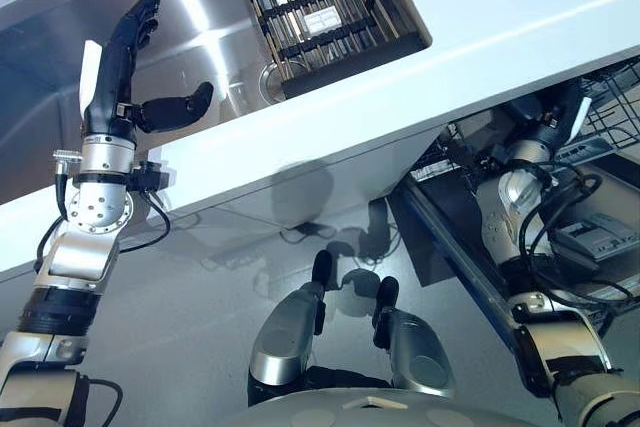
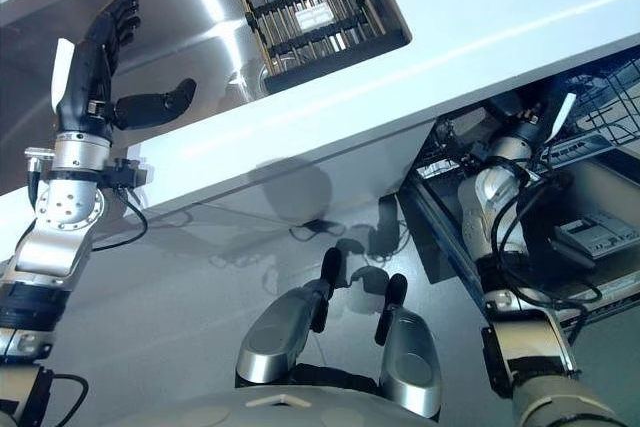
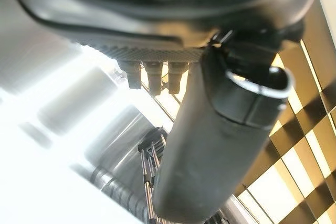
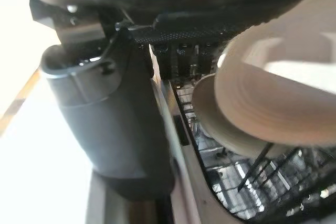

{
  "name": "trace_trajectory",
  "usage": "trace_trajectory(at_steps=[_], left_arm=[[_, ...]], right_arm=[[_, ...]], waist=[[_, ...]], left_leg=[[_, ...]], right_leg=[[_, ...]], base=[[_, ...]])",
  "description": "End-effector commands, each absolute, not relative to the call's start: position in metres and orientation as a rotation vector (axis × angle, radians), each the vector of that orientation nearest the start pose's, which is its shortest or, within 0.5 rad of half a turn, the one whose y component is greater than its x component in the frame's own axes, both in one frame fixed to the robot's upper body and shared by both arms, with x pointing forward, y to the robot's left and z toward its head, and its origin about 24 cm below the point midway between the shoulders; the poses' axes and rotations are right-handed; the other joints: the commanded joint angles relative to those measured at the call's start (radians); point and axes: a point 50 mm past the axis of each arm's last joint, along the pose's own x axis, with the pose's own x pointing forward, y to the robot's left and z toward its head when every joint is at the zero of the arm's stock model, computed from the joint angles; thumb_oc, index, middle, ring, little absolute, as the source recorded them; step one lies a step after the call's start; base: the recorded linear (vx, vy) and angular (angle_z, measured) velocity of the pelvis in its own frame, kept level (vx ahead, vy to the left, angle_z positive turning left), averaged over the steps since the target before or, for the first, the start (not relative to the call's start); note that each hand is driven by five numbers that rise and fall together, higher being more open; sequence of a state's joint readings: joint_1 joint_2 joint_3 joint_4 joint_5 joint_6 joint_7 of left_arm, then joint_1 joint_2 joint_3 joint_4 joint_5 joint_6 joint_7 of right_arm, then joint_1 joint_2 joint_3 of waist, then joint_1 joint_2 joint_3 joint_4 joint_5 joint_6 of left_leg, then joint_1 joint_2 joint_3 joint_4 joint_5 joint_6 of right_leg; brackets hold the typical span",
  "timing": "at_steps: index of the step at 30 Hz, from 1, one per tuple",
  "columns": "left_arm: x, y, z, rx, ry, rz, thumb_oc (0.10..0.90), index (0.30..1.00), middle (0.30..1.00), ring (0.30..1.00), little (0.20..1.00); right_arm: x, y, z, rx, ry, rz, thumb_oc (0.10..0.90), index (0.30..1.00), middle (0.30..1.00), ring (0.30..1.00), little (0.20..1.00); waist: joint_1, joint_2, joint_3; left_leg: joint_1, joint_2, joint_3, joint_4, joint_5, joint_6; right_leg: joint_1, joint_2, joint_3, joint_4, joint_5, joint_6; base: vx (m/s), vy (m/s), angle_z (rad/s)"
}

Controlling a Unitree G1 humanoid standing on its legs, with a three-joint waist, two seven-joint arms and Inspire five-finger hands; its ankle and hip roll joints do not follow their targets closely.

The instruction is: Pick up plates and place into dishwasher.

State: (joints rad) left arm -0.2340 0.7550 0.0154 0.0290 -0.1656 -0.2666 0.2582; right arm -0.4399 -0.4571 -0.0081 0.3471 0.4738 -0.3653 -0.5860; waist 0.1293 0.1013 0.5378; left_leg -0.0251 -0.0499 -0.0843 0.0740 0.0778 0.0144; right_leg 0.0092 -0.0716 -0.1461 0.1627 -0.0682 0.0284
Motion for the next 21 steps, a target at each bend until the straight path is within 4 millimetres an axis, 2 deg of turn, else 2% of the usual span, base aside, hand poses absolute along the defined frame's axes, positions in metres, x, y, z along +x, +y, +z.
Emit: trace_trajectory(at_steps=[1,6,11,16,21], left_arm=[[0.263,0.279,0.167,0.543,-0.527,0.258,0.8,0.9,0.9,0.9,0.9],[0.26,0.281,0.164,0.546,-0.516,0.269,0.8,0.9,0.9,0.9,0.9],[0.261,0.283,0.164,0.55,-0.507,0.277,0.8,0.9,0.9,0.9,0.9],[0.263,0.284,0.164,0.55,-0.501,0.278,0.8,0.9,0.9,0.9,0.9],[0.264,0.285,0.166,0.551,-0.503,0.284,0.8,0.9,0.9,0.9,0.9]], right_arm=[[0.273,-0.327,0.173,0.063,-0.658,-0.852,0.8,0.9,0.9,0.9,0.9],[0.259,-0.341,0.146,0.124,-0.577,-0.916,0.8,0.9,0.9,0.9,0.9],[0.255,-0.35,0.125,0.22,-0.491,-0.977,0.8,0.9,0.9,0.9,0.9],[0.254,-0.357,0.112,0.283,-0.432,-1.026,0.8,0.9,0.9,0.9,0.9],[0.259,-0.357,0.102,0.293,-0.362,-0.96,0.8,0.9,0.9,0.9,0.9]], waist=[[-0.068,-0.056,-0.109],[-0.085,-0.054,-0.116],[-0.093,-0.049,-0.116],[-0.092,-0.042,-0.113],[-0.088,-0.037,-0.104]], left_leg=[[0.012,-0.076,0.033,0.058,-0.167,0.07],[0.03,-0.075,0.039,0.043,-0.169,0.071],[0.033,-0.074,0.047,0.042,-0.169,0.069],[0.027,-0.074,0.053,0.049,-0.17,0.065],[0.011,-0.075,0.058,0.065,-0.17,0.061]], right_leg=[[-0.05,0.051,0.005,0.026,-0.013,0.014],[-0.035,0.058,0.025,0.007,-0.01,0.019],[-0.025,0.061,0.032,-0.004,-0.01,0.018],[-0.021,0.061,0.03,-0.005,-0.013,0.016],[-0.025,0.06,0.022,0.001,-0.018,0.012]], base=[[0.01,-0.023,-0.07],[0.01,-0.023,-0.12],[-0.01,-0.025,-0.13],[0.0,-0.024,-0.06],[0.0,0.0,0.0]])
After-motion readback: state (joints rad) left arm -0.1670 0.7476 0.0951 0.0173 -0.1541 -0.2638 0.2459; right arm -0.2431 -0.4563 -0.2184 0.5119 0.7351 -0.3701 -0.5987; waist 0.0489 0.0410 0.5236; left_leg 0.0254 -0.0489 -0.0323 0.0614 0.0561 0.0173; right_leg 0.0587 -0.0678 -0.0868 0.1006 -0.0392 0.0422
